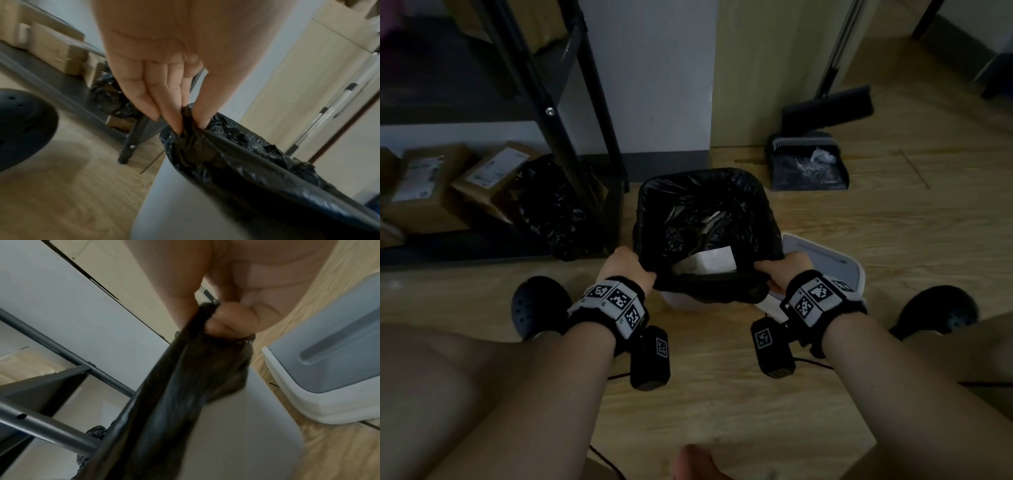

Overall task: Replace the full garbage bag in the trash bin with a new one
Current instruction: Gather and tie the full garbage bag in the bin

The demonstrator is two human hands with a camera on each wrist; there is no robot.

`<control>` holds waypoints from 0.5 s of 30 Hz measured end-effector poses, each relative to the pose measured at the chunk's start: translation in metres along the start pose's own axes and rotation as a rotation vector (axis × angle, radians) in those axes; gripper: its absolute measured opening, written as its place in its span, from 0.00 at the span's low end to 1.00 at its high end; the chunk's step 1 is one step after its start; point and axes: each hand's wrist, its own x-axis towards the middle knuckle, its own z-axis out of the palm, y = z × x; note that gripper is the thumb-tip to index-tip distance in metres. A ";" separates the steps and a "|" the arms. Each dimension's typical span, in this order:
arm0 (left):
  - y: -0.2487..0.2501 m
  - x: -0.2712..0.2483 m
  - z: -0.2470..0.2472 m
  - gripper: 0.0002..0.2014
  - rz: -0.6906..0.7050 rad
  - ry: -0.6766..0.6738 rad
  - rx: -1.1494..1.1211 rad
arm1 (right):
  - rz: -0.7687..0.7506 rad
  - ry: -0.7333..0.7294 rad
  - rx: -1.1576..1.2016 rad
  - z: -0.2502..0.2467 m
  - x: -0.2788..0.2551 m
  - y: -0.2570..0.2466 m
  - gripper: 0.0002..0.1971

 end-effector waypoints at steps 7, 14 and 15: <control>-0.015 -0.014 0.005 0.27 -0.057 0.013 -0.118 | 0.061 -0.092 0.060 -0.003 -0.010 0.012 0.22; -0.020 -0.014 0.008 0.26 -0.106 -0.033 -0.348 | 0.000 0.008 0.157 -0.001 -0.010 0.019 0.19; -0.019 -0.014 0.009 0.26 -0.114 -0.039 -0.376 | -0.026 0.035 0.115 -0.002 -0.016 0.016 0.12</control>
